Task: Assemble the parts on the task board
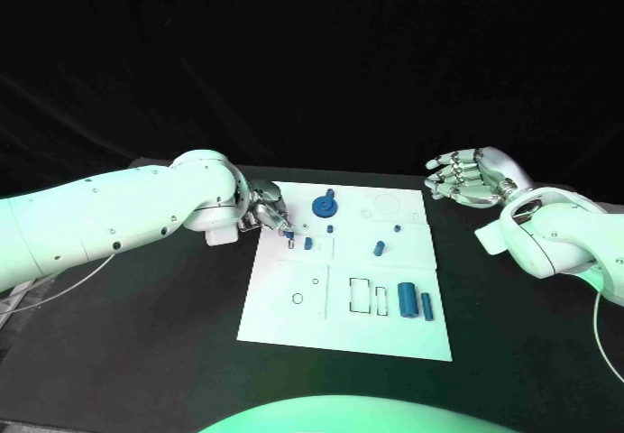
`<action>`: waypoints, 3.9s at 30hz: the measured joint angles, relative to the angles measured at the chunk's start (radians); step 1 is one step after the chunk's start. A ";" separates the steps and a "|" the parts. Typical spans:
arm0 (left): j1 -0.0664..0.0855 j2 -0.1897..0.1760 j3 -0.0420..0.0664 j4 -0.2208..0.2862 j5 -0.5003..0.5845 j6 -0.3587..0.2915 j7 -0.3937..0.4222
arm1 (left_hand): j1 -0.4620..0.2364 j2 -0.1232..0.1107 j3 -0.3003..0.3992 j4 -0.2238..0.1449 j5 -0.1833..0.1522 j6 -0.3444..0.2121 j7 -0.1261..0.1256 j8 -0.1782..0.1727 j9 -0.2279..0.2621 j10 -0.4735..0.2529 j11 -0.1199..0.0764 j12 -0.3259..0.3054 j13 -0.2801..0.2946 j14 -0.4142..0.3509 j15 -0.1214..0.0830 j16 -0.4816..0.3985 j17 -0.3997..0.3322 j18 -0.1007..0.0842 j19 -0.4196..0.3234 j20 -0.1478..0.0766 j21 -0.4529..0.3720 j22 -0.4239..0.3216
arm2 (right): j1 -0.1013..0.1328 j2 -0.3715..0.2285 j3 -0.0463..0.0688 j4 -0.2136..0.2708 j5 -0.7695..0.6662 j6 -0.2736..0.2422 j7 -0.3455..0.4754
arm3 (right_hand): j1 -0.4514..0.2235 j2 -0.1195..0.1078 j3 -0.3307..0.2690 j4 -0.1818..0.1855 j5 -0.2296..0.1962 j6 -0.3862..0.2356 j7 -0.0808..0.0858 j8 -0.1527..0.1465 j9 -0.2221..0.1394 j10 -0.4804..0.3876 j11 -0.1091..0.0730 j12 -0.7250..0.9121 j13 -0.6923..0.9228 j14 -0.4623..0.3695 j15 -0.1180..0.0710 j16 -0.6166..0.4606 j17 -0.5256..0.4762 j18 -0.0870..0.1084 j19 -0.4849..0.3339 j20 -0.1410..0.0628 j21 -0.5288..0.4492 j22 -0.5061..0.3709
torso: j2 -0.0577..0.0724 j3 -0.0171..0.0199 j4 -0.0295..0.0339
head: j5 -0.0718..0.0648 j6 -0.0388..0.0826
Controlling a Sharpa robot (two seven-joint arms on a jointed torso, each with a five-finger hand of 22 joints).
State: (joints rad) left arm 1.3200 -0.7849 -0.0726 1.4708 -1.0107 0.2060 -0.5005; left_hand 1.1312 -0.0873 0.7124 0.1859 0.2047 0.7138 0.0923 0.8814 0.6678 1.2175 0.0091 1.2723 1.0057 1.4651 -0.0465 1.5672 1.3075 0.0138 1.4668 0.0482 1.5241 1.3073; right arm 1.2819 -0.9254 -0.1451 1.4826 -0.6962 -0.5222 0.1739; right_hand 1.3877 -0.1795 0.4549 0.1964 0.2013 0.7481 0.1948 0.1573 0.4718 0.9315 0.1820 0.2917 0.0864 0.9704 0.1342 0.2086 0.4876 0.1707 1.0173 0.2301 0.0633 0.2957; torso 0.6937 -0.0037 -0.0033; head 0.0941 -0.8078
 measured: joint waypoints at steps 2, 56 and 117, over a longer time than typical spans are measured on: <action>-0.005 -0.001 0.000 0.006 -0.022 -0.006 0.000 | -0.004 -0.004 0.000 0.000 0.000 0.000 0.000 0.000 0.002 0.000 0.000 0.000 0.003 0.001 -0.001 0.000 0.000 0.000 0.000 0.000 0.000 0.000 | 0.000 0.000 0.000 -0.004 0.006 -0.001 0.006 | -0.001 0.001 -0.007 -0.007 0.005 -0.005 0.001 -0.011 -0.005 -0.006 0.006 -0.017 -0.017 -0.019 0.009 -0.029 -0.023 0.000 -0.031 0.013 0.000 -0.033 | 0.000 0.0003 0.0000 | 0.002 0.000; -0.043 0.025 -0.007 0.014 -0.203 -0.024 -0.010 | -0.024 -0.024 0.045 -0.034 0.008 0.009 -0.002 0.013 0.004 0.023 -0.009 0.013 0.022 0.000 -0.007 0.000 0.000 0.000 0.000 0.000 0.000 0.000 | 0.001 0.006 0.000 -0.012 0.054 -0.014 0.053 | -0.023 0.015 -0.039 -0.019 0.014 -0.007 0.000 -0.036 -0.033 -0.015 0.015 -0.088 -0.022 -0.020 0.025 -0.094 -0.125 0.000 -0.060 0.033 0.004 -0.142 | 0.001 0.0001 -0.0003 | 0.001 -0.020; -0.042 0.059 -0.014 -0.026 -0.163 -0.005 -0.038 | -0.167 -0.067 -0.026 -0.054 0.003 0.072 -0.062 0.070 0.053 0.073 -0.038 0.032 0.049 0.000 -0.036 0.000 0.001 0.000 0.000 -0.029 0.013 0.000 | 0.001 0.005 0.000 -0.013 0.061 -0.014 0.054 | -0.027 0.019 -0.041 -0.021 0.014 -0.007 0.000 -0.040 -0.037 -0.011 0.018 -0.097 -0.022 -0.020 0.025 -0.097 -0.136 0.000 -0.060 0.033 0.004 -0.153 | 0.001 -0.0001 -0.0006 | -0.003 -0.028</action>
State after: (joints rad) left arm 1.2782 -0.7262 -0.0866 1.4445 -1.1735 0.2007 -0.5381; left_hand 0.9642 -0.1541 0.6859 0.1317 0.2074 0.7857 0.0303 0.9518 0.7203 1.2908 -0.0285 1.3041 1.0551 1.4651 -0.0823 1.5672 1.3081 0.0138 1.4668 0.0194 1.5366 1.3073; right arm 1.2831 -0.9201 -0.1452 1.4700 -0.6356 -0.5361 0.2278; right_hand 1.3609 -0.1606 0.4137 0.1751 0.2150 0.7413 0.1946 0.1172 0.4347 0.9201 0.2002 0.1947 0.0640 0.9504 0.1588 0.1113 0.3512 0.1705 0.9572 0.2629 0.0676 0.1429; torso 0.6944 -0.0038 -0.0038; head 0.0914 -0.8358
